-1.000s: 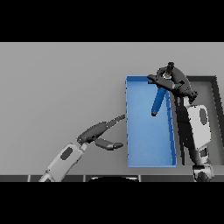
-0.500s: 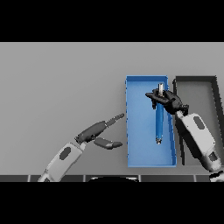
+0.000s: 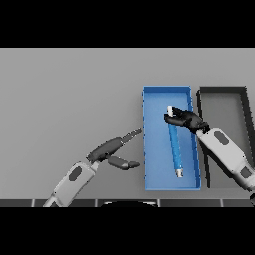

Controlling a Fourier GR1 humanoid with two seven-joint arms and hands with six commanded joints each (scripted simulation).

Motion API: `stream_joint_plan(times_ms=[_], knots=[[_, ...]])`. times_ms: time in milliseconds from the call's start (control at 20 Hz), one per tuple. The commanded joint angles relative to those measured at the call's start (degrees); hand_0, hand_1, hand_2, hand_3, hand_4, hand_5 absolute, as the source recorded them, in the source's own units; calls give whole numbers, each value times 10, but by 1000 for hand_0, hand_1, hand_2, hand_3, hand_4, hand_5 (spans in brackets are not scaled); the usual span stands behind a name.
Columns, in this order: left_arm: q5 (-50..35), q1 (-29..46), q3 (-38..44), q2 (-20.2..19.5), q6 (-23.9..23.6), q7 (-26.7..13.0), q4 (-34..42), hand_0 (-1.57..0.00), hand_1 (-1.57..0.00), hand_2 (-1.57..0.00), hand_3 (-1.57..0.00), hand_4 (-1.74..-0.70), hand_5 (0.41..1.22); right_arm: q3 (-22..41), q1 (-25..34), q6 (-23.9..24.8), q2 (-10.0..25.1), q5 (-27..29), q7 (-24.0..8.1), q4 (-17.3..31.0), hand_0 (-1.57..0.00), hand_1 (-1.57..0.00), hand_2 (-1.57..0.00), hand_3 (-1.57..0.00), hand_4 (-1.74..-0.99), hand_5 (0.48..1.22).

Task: Pick up the blue pipe and place it into the blue bin.

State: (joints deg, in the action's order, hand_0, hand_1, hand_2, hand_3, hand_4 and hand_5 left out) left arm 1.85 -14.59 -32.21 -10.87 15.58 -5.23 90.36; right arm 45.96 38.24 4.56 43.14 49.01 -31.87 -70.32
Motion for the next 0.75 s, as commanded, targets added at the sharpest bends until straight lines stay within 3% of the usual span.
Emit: stream_joint_plan(times_ms=[0, 200, 300, 450, 700], knots=[[-3, 4, 2, -3, 2, 0, -1, 1, 1, 1, 1, -901, 453, 3, 4, -9, -1, -9, 10, 13, -89, -79, -76, -61, -1126, 794], [-4, 6, -3, 3, 3, 3, 2, 1, 1, 1, 1, -914, 459, 7, 8, 12, -11, -19, 4, 18, -36, -32, -30, -24, -1122, 705], [-9, 9, 1, 0, 3, 5, 4, 1, 1, 1, 1, -915, 462, 0, 4, 9, -11, -12, 21, 19, -23, -20, -19, -15, -1119, 695], [-10, -2, 4, 6, 3, -7, -7, 1, 1, 1, 1, -922, 466, -2, 2, 6, -2, -6, 8, 9, -11, -10, -9, -7, -1132, 675], [-14, 10, 6, -6, 10, 9, -3, 1, 1, 1, 1, -920, 468, -2, -1, -15, -6, -7, 33, 20, -9, -8, -7, -6, -1129, 677]])
